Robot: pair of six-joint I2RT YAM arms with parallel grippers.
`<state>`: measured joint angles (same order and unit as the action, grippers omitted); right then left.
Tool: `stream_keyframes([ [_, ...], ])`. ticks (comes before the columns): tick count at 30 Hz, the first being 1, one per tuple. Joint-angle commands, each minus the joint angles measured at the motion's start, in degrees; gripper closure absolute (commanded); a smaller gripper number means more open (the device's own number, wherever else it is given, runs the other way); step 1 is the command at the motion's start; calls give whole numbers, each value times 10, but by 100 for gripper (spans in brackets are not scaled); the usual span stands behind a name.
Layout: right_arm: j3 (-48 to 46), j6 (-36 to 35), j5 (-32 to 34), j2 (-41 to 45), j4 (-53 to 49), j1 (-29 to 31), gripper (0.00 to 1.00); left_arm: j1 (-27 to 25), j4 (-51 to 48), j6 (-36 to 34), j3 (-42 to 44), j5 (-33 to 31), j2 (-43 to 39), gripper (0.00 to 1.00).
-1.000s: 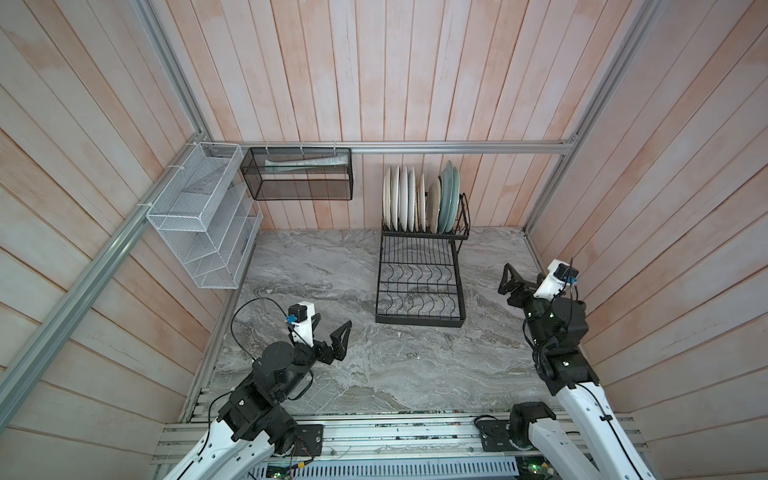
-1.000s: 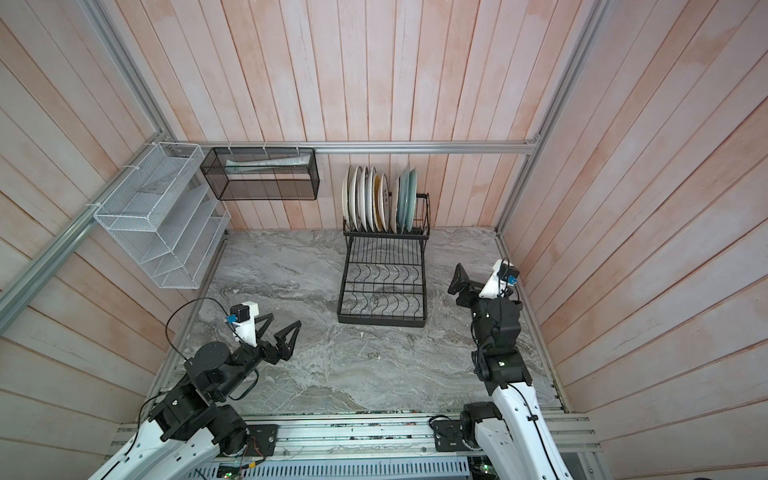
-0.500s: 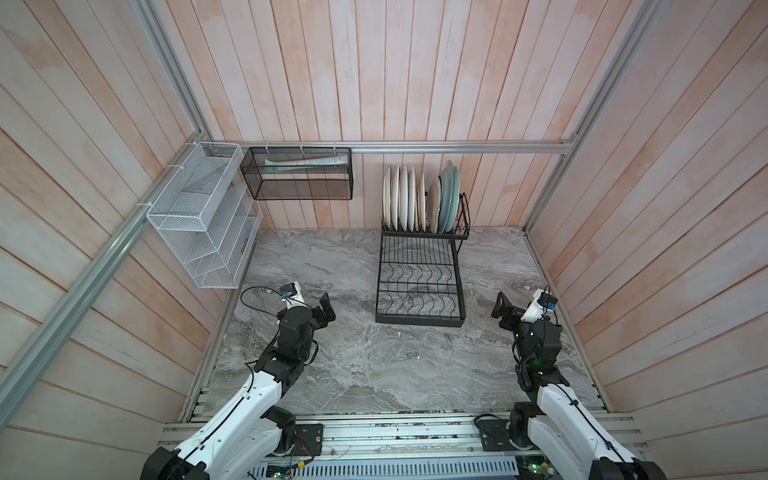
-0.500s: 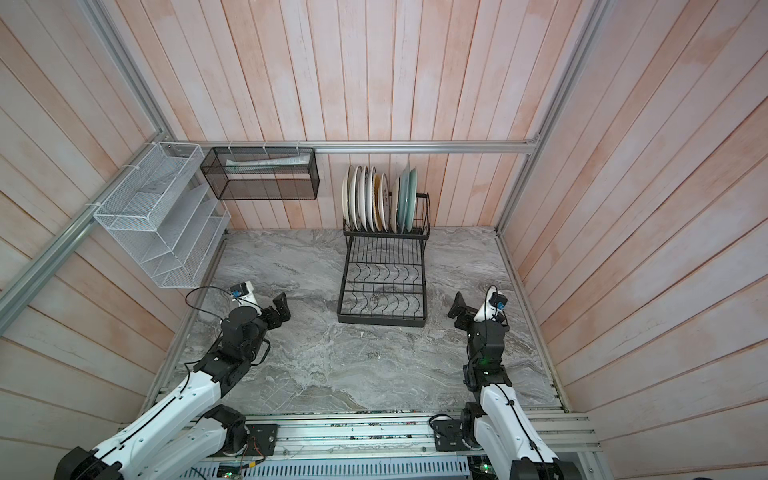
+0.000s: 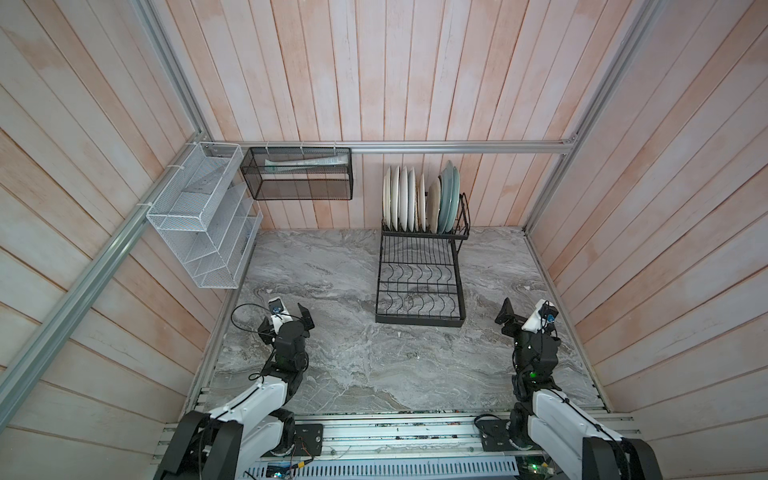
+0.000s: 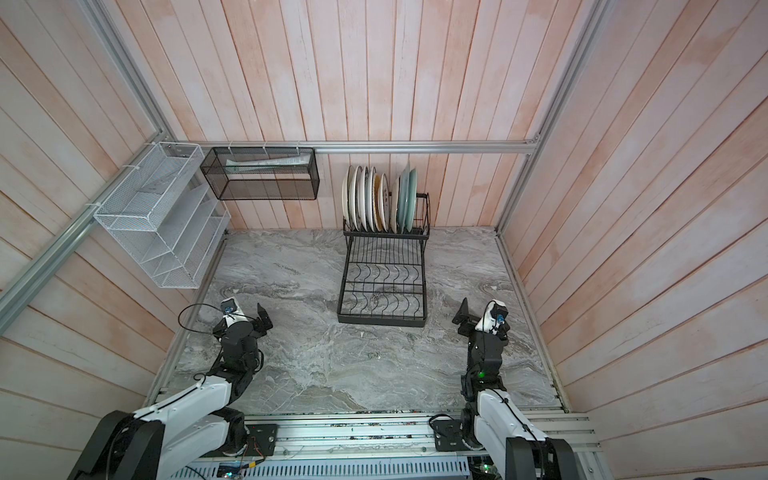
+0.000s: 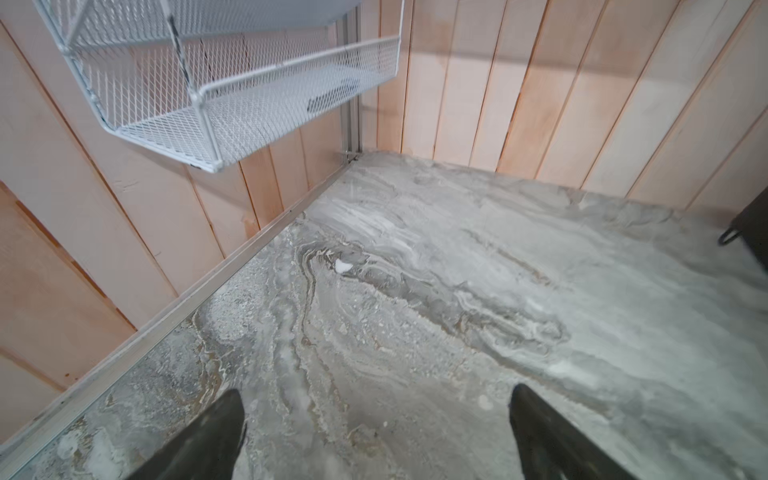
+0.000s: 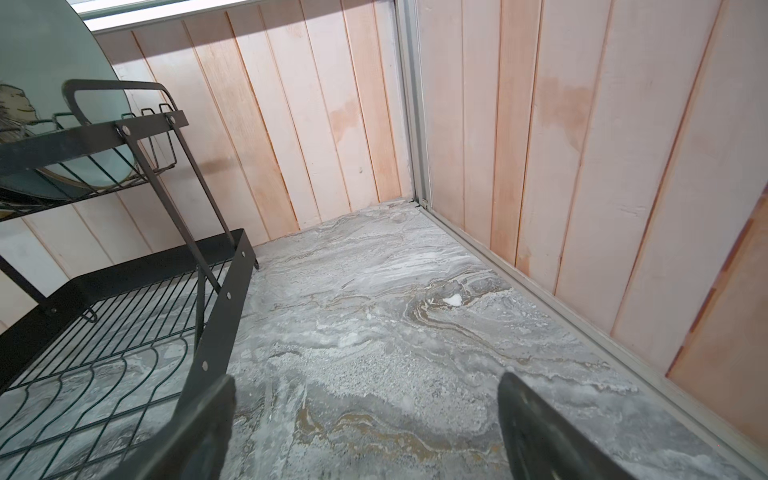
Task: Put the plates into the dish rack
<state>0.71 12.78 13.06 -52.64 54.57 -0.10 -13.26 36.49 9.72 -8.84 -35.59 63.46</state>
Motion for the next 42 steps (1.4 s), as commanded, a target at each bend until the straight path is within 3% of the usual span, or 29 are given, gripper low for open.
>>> stream_keyframes([
  [1,-22,-22,19,-27,87,-3,2,11,150,-61,5,41,25,0],
  [9,-16,-41,2,-110,160,-2,2,19,323,-109,24,105,106,0],
  [13,-10,-51,-4,-141,190,-2,2,19,295,-148,-13,149,138,0],
  [15,0,-56,2,-149,181,-2,2,21,371,-163,-1,155,189,0],
  [17,7,-67,8,-166,193,-2,2,26,506,-171,17,134,260,0],
  [18,11,-72,8,-172,193,-3,2,26,507,-163,20,134,257,0],
  [20,17,-79,8,-190,204,-3,2,53,407,-125,10,166,208,0],
  [23,18,-81,20,-237,250,-2,2,107,433,-83,6,225,252,0],
  [24,18,-85,15,-251,264,-2,2,109,447,-82,-1,224,265,0],
  [27,13,-100,-15,-279,303,0,2,115,354,-72,-23,231,237,0],
  [29,18,-100,-13,-291,305,1,2,130,377,-61,-26,245,254,0],
  [31,27,-98,-10,-304,300,1,2,148,313,-40,-47,274,239,0],
  [36,38,-92,3,-338,316,0,2,145,289,-44,-59,274,241,0],
  [42,124,-94,-3,-346,165,0,2,132,279,-50,-69,257,244,0],
])
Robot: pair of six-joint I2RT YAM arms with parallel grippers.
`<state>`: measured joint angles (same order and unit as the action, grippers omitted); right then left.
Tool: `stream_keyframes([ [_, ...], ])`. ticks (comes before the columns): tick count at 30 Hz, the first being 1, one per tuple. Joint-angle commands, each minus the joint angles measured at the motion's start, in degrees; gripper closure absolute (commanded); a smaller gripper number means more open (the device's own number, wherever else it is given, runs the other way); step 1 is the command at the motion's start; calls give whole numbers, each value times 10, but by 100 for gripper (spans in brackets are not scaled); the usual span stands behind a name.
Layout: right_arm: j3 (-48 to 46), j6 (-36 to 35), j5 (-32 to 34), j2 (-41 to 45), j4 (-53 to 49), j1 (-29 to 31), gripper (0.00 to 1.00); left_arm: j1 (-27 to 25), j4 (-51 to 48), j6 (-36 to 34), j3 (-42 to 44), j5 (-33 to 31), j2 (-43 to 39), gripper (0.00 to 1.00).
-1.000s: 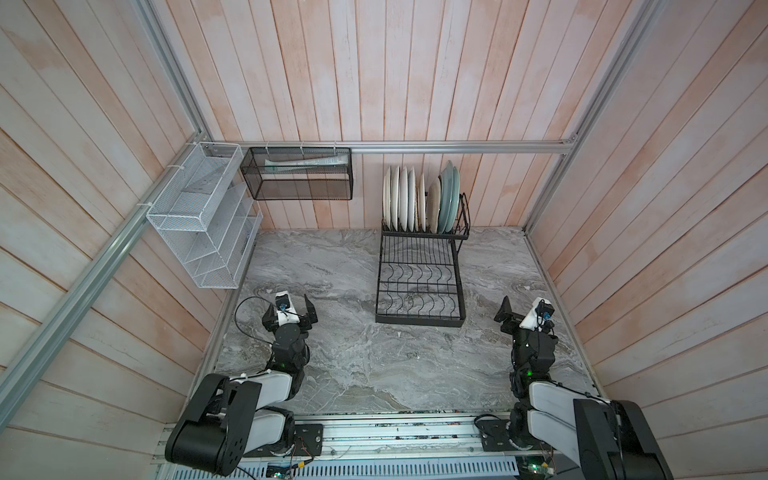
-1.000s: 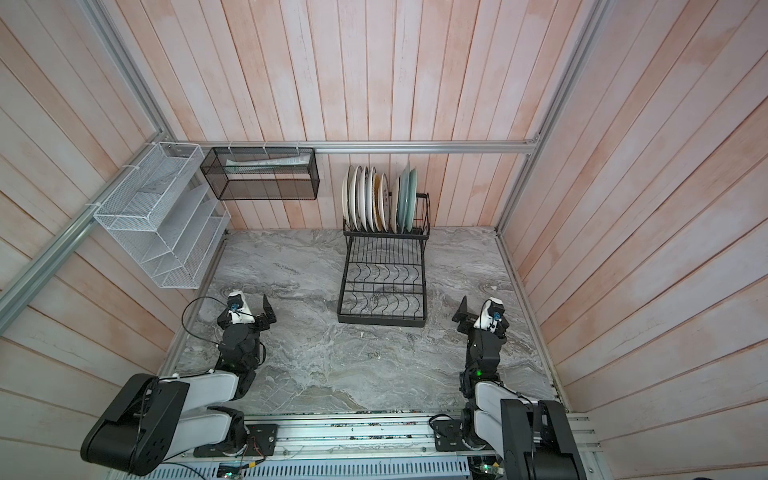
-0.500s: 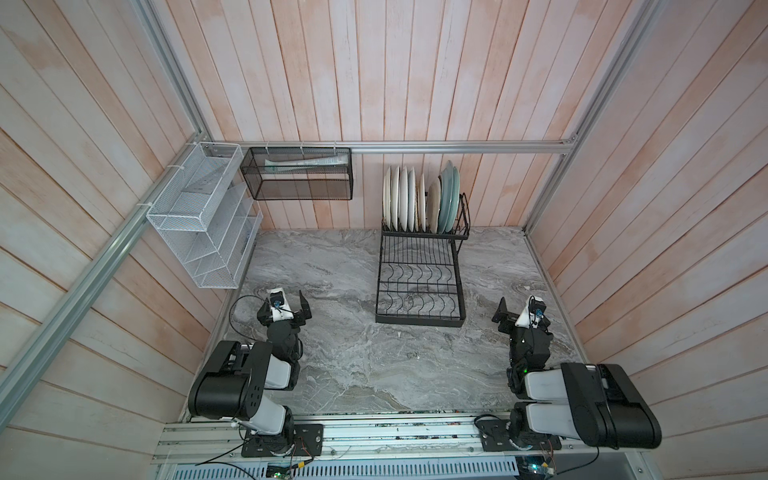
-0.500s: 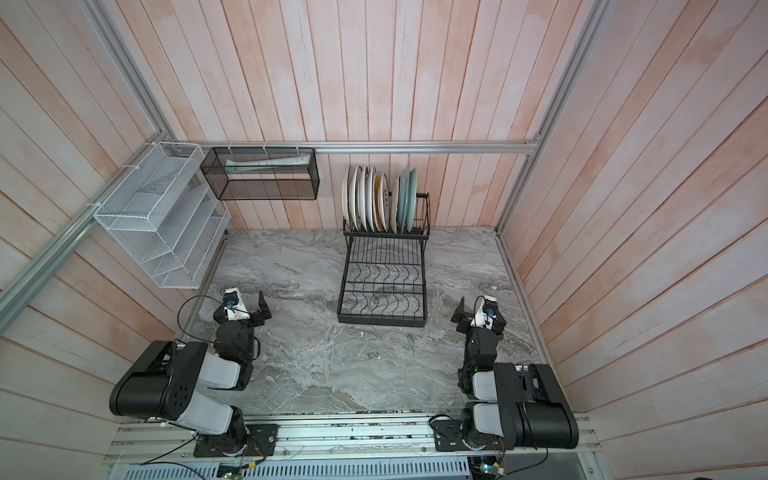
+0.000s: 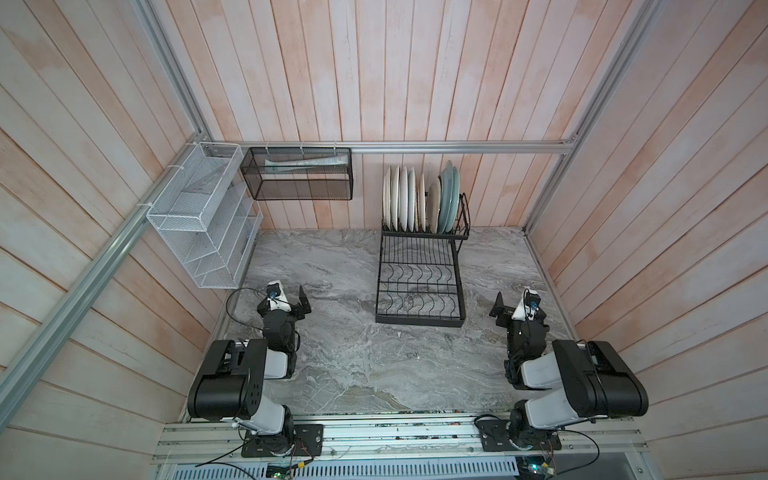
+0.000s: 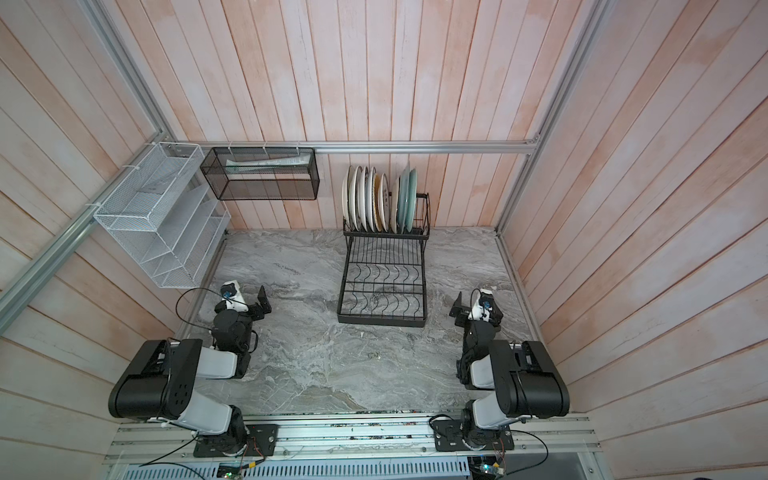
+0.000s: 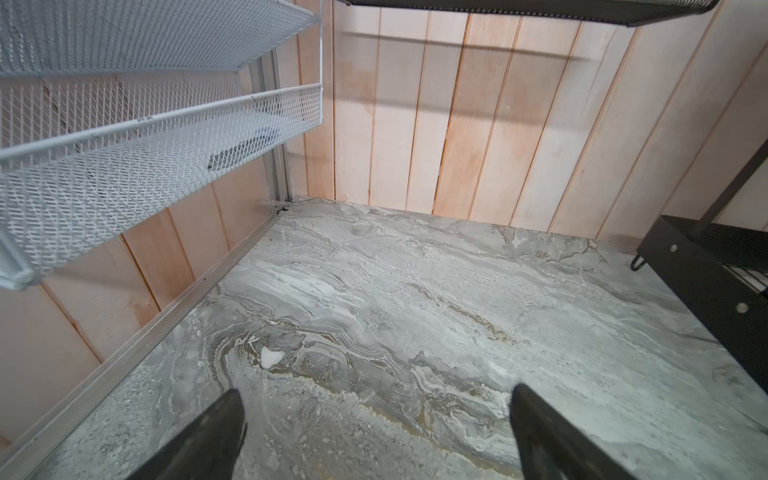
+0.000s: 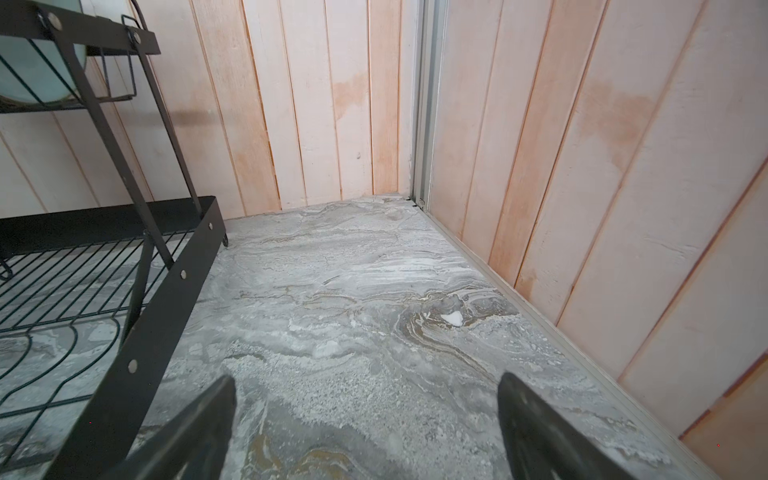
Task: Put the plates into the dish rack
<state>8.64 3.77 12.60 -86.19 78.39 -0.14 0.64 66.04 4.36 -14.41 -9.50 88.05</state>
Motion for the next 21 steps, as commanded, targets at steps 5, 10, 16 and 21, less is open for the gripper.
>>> stream_keyframes([
  [5,46,-2,-2,-8,-83,-1,2,-7,-18,4,-15,-2,-1,0],
  [10,45,4,-29,-8,-80,-15,2,-7,-18,4,-15,-2,-1,0],
  [16,52,-22,-56,-7,-95,-7,2,-7,-19,4,-15,-2,-1,0],
  [21,51,-25,-51,-6,-91,-1,2,-7,-19,4,-15,-2,-1,0],
])
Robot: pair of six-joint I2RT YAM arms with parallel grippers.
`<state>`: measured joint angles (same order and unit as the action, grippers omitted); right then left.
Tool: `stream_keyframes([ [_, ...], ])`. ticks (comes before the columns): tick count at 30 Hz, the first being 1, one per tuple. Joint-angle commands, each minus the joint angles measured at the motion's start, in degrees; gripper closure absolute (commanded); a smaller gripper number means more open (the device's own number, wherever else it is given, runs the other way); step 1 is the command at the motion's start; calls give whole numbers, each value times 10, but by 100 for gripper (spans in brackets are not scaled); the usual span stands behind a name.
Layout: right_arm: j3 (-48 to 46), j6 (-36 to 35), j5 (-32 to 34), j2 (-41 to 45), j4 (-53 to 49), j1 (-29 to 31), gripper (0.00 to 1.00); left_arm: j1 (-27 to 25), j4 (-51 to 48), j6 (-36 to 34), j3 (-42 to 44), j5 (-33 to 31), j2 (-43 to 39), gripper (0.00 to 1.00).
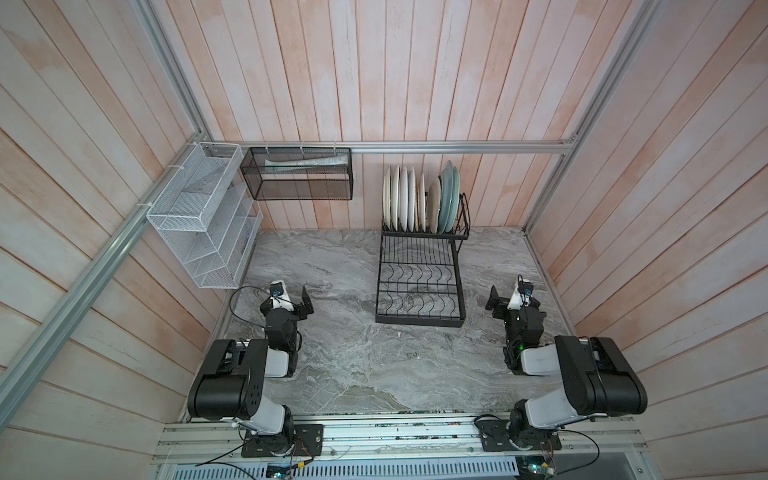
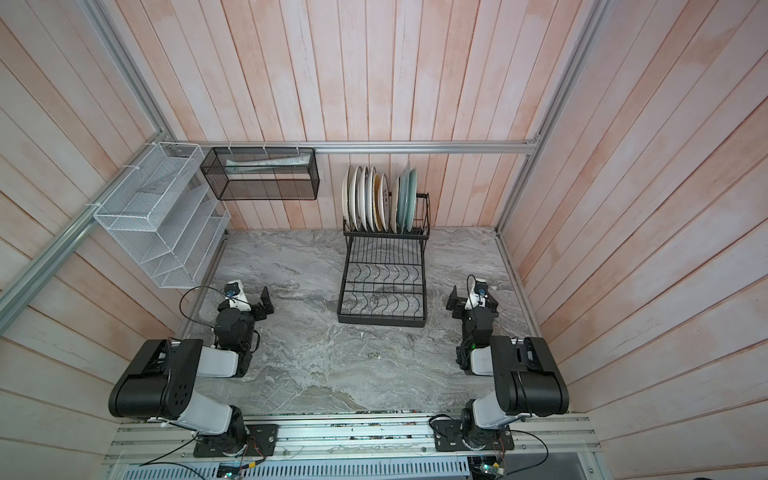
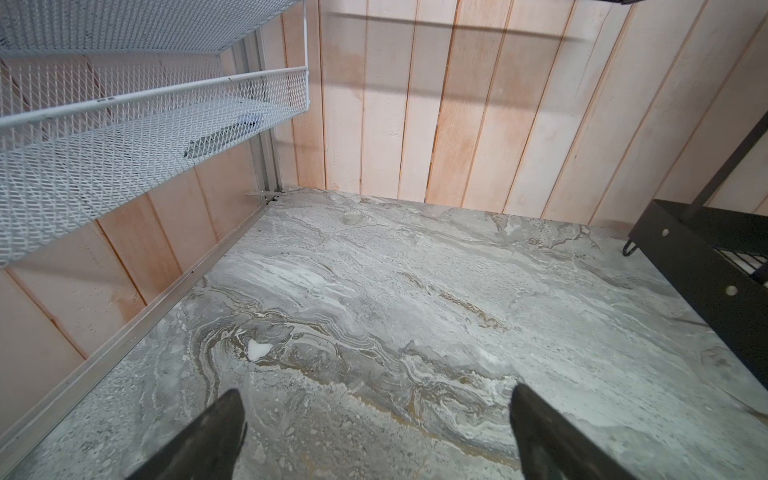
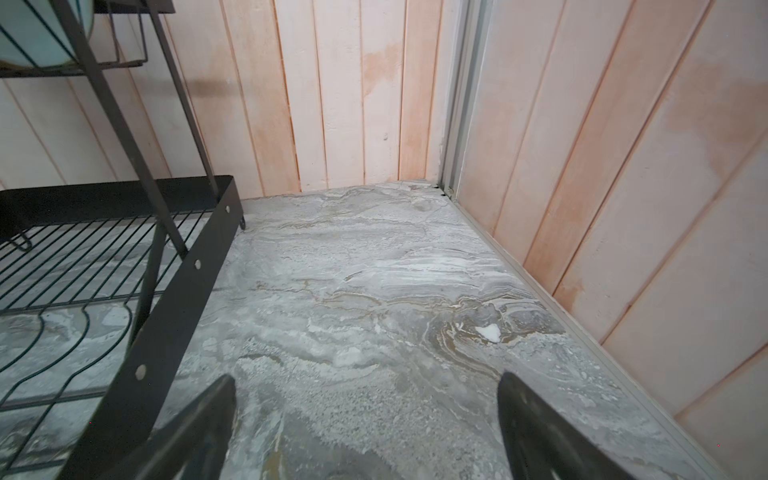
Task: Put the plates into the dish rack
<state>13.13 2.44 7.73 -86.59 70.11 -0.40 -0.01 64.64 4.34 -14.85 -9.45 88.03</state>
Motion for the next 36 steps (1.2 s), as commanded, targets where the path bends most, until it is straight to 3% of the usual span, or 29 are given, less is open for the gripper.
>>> stream_keyframes([
  [1,5,-11,-2,-2,-8,1,2,-1,-5,4,-11,-2,-1,0],
  [36,5,-12,-2,-2,-8,1,2,-5,-7,-13,-13,-8,0,0],
])
